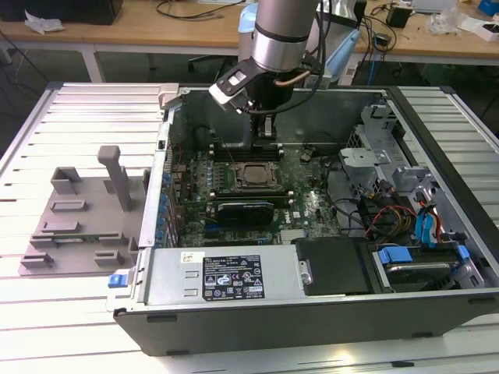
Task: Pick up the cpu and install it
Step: 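Install the first cpu locking lever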
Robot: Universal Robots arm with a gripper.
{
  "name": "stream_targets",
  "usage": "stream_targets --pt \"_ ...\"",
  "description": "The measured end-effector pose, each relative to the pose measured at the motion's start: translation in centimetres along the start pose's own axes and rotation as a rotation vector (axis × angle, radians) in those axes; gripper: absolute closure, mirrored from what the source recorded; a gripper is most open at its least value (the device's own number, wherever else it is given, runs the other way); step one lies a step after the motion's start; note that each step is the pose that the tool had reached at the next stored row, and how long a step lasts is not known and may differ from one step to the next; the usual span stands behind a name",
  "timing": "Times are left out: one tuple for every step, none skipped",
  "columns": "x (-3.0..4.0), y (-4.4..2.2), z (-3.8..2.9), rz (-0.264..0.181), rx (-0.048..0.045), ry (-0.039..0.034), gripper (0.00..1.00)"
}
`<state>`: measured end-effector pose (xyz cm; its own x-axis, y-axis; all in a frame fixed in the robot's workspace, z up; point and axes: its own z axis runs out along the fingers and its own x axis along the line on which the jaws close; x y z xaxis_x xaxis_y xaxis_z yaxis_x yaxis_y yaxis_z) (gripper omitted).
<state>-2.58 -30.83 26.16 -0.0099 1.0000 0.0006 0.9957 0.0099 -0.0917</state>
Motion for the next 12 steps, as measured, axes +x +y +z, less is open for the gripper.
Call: stream_targets --pt "0.00 0.00 0.00 0.000 0.0000 0.0000 0.89" --pt "0.00 0.00 0.00 -0.001 0.0001 0.0000 0.89" --pt "-0.01 0.00 -0.01 -0.022 0.0002 -0.0022 0.89" --pt "0.00 0.00 0.00 -0.057 0.0001 -0.0053 0.89" --pt "0.00 0.00 0.00 -0.096 0.0001 -0.0089 0.89" --pt "0.00 0.00 0.00 -0.126 0.0001 -0.0115 0.89" --pt "0.00 0.00 0.00 -0.162 0.0002 -0.0149 0.89" --pt "0.00 0.00 0.00 -0.203 0.0002 -0.0186 0.89" --pt "0.00 0.00 0.00 -0.232 0.0002 -0.0214 0.89" --pt "0.00 0.00 0.00 -0.250 0.0002 -0.0230 0.89" --pt "0.00 0.00 0.00 -0.268 0.0001 -0.0246 0.89" --pt "0.00 0.00 0.00 -0.295 0.0003 -0.0271 0.89"
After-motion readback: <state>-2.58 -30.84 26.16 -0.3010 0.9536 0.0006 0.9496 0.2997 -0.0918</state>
